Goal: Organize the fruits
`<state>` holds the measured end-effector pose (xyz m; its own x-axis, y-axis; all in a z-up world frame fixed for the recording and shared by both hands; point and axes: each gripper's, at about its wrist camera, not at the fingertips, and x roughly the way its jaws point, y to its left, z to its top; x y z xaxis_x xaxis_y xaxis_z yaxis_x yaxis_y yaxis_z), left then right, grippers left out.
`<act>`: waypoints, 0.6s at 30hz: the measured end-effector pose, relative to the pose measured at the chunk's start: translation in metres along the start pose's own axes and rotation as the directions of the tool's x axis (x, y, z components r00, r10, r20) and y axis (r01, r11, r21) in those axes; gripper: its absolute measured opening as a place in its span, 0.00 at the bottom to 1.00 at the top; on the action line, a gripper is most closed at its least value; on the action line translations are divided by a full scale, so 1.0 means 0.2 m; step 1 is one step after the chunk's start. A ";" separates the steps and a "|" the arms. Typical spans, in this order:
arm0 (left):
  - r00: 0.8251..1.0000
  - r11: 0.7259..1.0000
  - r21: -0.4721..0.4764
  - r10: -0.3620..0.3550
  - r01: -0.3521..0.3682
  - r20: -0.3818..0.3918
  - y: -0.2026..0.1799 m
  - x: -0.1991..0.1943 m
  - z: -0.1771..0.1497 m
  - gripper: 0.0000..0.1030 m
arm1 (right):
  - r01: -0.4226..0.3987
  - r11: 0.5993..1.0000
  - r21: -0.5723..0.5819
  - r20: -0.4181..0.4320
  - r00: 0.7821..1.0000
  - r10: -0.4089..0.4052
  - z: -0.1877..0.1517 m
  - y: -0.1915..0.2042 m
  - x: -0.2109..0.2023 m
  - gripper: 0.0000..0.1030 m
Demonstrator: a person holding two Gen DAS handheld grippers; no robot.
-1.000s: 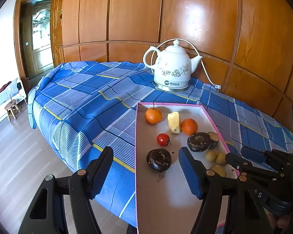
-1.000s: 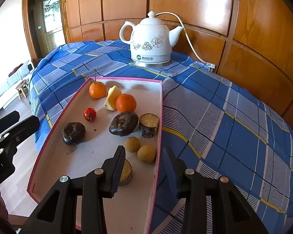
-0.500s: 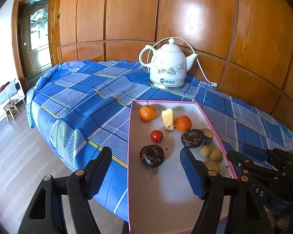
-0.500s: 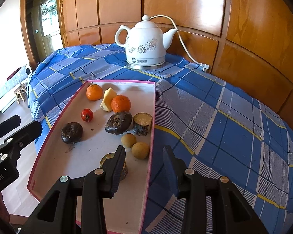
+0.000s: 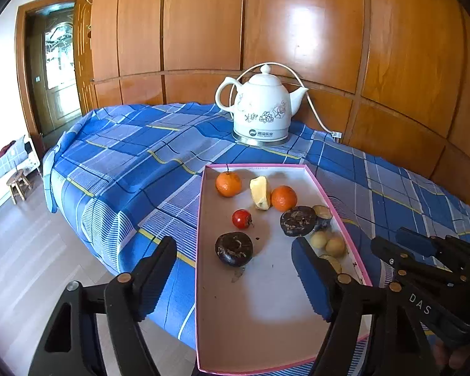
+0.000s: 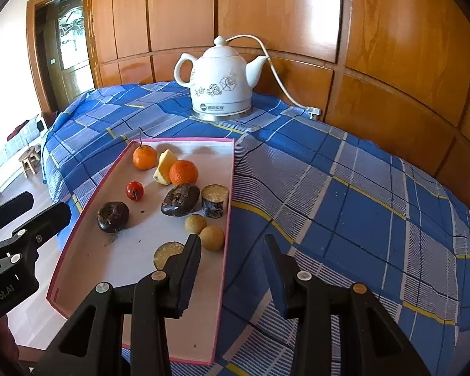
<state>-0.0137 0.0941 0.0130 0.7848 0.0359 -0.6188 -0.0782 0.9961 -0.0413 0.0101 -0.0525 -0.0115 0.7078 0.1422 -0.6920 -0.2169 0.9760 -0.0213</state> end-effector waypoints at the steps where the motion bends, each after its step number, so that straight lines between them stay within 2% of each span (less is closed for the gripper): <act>1: 1.000 1.000 0.002 0.005 -0.005 0.005 -0.01 -0.01 0.00 0.78 | 0.005 1.000 0.002 -0.001 1.000 -0.005 -0.01 -0.01 0.00 0.39; 7: 1.000 1.000 0.011 0.012 -0.012 0.025 -0.02 -0.04 0.00 0.81 | 0.021 0.999 0.025 0.002 1.000 -0.021 -0.04 -0.04 -0.03 0.39; 18: 0.999 0.999 -0.001 0.034 -0.034 0.040 -0.03 -0.08 -0.03 0.96 | 0.043 0.999 0.028 0.027 0.999 -0.043 -0.07 -0.02 -0.08 0.39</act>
<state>-0.0297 0.0873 0.0174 0.8056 0.0725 -0.5880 -0.1049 0.9943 -0.0211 -0.0095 -0.0604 -0.0104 0.7347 0.1042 -0.6704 -0.1680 0.9853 -0.0309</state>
